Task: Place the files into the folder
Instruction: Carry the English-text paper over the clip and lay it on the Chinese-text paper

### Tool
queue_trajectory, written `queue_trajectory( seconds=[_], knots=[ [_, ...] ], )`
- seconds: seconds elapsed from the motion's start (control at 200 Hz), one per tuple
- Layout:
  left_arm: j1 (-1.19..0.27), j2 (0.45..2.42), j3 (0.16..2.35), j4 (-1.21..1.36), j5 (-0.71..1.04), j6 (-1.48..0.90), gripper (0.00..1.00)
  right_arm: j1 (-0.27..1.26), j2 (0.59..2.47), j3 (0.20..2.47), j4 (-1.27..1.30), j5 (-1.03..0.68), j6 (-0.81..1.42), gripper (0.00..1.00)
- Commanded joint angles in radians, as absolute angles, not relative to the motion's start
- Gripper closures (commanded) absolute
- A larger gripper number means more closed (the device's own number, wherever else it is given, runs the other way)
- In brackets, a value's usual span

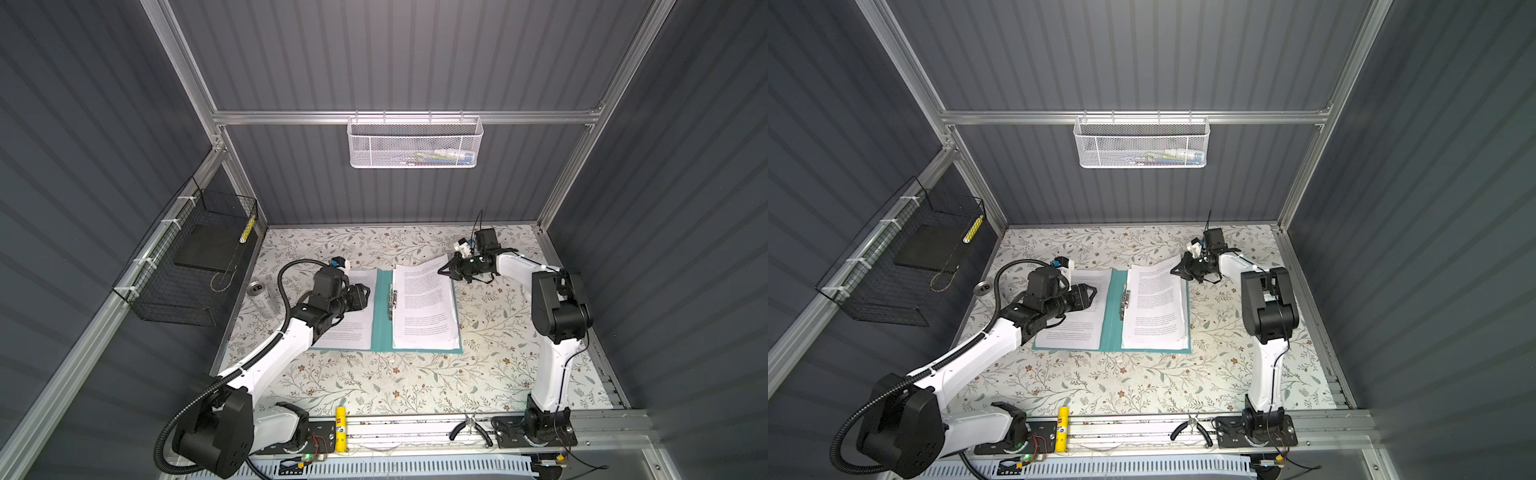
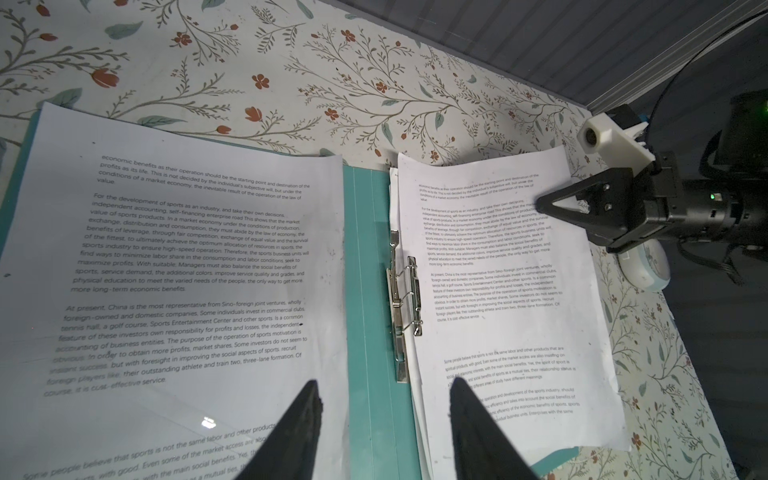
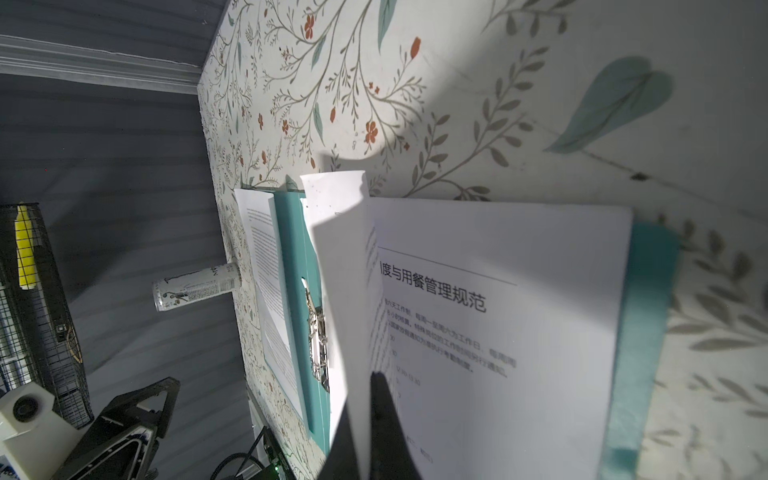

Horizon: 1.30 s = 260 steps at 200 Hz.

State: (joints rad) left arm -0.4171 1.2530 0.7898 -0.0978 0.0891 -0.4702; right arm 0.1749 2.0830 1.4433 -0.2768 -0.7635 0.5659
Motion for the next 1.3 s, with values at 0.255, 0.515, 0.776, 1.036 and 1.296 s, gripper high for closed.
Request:
queue_trajectory(
  seconds=[0.255, 0.515, 0.776, 1.036, 1.296],
  knots=[
    [-0.413, 1.249, 0.774, -0.098, 0.089, -0.454, 0.48, 0.187, 2.103, 1.445, -0.285, -0.771, 0.543, 1.00],
    [-0.413, 1.247, 0.774, -0.101, 0.086, -0.453, 0.48, 0.187, 2.118, 1.457, -0.286, -0.772, 0.543, 1.00],
    [-0.413, 1.250, 0.771, -0.098, 0.086, -0.457, 0.48, 0.187, 2.117, 1.450, -0.294, -0.773, 0.527, 1.00],
    [-0.413, 1.253, 0.775, -0.098, 0.087, -0.458, 0.48, 0.186, 2.107, 1.424, -0.293, -0.759, 0.518, 1.00],
    [-0.413, 1.261, 0.774, -0.091, 0.091, -0.462, 0.48, 0.186, 2.078, 1.418, -0.311, -0.725, 0.520, 1.00]
  ],
)
